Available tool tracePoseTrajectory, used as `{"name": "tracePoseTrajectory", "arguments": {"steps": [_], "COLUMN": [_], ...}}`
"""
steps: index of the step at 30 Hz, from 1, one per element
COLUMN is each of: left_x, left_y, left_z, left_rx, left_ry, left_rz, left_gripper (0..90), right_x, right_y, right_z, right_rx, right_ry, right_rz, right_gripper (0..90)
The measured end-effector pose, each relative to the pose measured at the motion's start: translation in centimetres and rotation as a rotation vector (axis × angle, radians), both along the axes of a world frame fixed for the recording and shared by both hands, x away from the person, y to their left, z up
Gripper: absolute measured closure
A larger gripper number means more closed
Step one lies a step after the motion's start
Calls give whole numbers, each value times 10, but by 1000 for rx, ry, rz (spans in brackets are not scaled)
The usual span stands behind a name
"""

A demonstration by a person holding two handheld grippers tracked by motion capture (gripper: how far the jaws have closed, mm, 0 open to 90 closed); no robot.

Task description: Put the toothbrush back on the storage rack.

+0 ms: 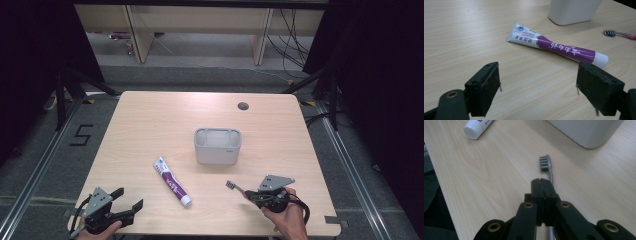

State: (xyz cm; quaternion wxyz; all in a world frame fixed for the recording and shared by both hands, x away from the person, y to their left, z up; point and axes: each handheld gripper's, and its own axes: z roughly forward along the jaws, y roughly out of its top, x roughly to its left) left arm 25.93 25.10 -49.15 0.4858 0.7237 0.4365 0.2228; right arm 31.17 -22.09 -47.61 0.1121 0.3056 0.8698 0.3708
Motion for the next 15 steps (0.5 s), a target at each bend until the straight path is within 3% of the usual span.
{"name": "tracePoseTrajectory", "arguments": {"steps": [4, 8, 15], "left_x": [-2, -2, -1], "left_y": [0, 0, 0], "left_z": [1, 1, 1], "left_rx": [-1, 0, 1], "left_ry": [21, 21, 12], "left_rz": [27, 24, 12], "left_gripper": [183, 183, 183], "right_x": [12, 15, 28], "right_y": [11, 16, 21], "right_z": [-4, -7, -12], "right_rx": [-25, -26, -66], "right_ry": [3, 15, 20], "right_rz": [26, 7, 24], "right_gripper": [900, 900, 900]}}
